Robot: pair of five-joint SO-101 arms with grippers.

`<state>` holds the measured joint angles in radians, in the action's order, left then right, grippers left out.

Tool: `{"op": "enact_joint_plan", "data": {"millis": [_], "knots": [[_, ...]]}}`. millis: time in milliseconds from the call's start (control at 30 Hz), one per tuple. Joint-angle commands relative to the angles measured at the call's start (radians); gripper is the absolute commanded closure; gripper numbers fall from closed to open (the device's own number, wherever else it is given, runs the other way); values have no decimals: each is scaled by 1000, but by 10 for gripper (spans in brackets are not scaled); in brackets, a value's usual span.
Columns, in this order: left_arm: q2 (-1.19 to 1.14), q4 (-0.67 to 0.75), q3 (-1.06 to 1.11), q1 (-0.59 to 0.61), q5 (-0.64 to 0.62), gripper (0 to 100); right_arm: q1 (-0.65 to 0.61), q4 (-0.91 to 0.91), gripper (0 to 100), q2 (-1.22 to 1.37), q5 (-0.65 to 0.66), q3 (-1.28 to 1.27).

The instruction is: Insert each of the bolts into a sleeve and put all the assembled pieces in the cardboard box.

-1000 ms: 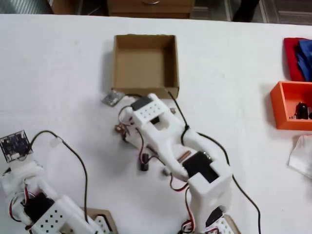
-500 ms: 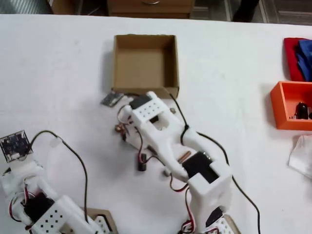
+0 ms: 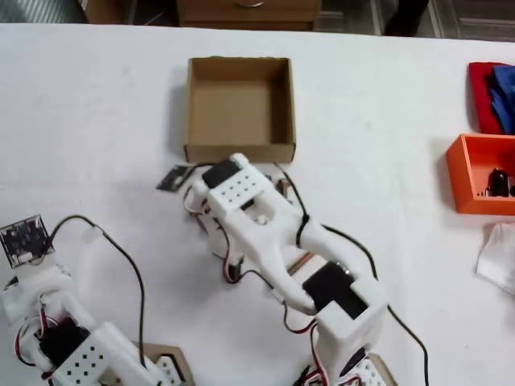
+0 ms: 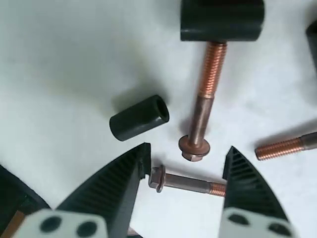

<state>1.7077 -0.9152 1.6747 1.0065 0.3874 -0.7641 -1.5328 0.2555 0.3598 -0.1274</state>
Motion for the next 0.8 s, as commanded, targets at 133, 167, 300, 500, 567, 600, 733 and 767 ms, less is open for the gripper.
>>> {"op": "enact_joint_plan", "data": {"millis": [133,167,300,500,567,600,733,767], "knots": [[8,3,24,-6,2,872,-16,4,772,-2,-239,28],[8,3,24,-6,2,872,-22,4,772,19,-262,31],[8,3,24,-6,2,872,-64,10,772,73,-279,35],[8,3,24,-6,2,872,-156,2,772,81,-282,66],[8,3,24,-6,2,872,-173,8,772,84,-282,61],[8,3,24,-6,2,872,-174,10,772,84,-282,61],[8,3,24,-6,2,872,-173,10,772,94,-282,61],[8,3,24,-6,2,872,-173,8,772,107,-282,61]]}}
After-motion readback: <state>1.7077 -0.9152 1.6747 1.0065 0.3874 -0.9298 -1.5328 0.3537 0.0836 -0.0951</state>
